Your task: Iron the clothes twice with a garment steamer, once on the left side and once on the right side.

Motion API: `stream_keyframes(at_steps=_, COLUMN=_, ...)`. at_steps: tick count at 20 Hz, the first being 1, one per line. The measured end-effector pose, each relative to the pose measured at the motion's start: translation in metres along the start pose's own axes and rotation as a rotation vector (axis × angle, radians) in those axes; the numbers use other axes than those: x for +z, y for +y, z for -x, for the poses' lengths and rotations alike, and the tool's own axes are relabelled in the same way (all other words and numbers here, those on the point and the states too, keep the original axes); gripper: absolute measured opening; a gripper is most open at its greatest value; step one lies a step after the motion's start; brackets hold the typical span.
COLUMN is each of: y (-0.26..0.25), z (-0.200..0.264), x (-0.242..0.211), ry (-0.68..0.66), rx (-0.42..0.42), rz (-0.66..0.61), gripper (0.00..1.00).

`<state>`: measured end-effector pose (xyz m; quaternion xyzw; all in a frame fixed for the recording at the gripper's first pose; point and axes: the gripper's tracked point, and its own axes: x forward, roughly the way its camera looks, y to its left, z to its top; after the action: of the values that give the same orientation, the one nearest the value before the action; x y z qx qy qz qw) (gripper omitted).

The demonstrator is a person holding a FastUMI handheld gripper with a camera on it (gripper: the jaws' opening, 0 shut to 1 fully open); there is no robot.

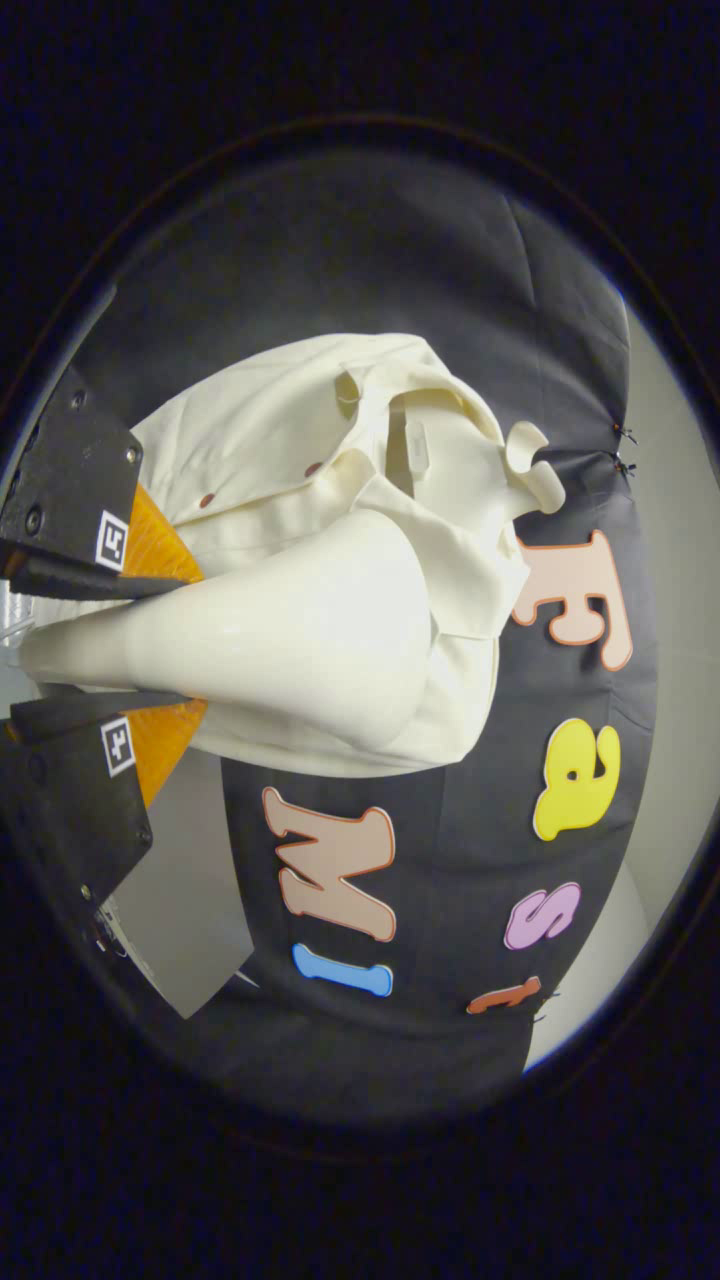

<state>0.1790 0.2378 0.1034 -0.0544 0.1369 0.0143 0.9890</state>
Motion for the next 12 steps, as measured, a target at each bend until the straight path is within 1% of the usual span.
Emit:
stream_keyframes(at_steps=1, y=0.002, z=-0.006, x=-0.006, ry=0.020, rx=-0.010, rz=-0.008, gripper=0.39)
stream_keyframes(at_steps=3, y=0.005, z=-0.013, x=-0.015, ry=0.018, rx=-0.023, rz=-0.041, gripper=0.39)
stream_keyframes(at_steps=8, y=0.014, z=-0.027, x=-0.056, ry=0.068, rx=-0.026, rz=0.003, gripper=0.39)
stream_keyframes(at_steps=12, y=0.019, z=-0.036, x=-0.093, ry=0.110, rx=-0.030, rz=0.011, gripper=0.39)
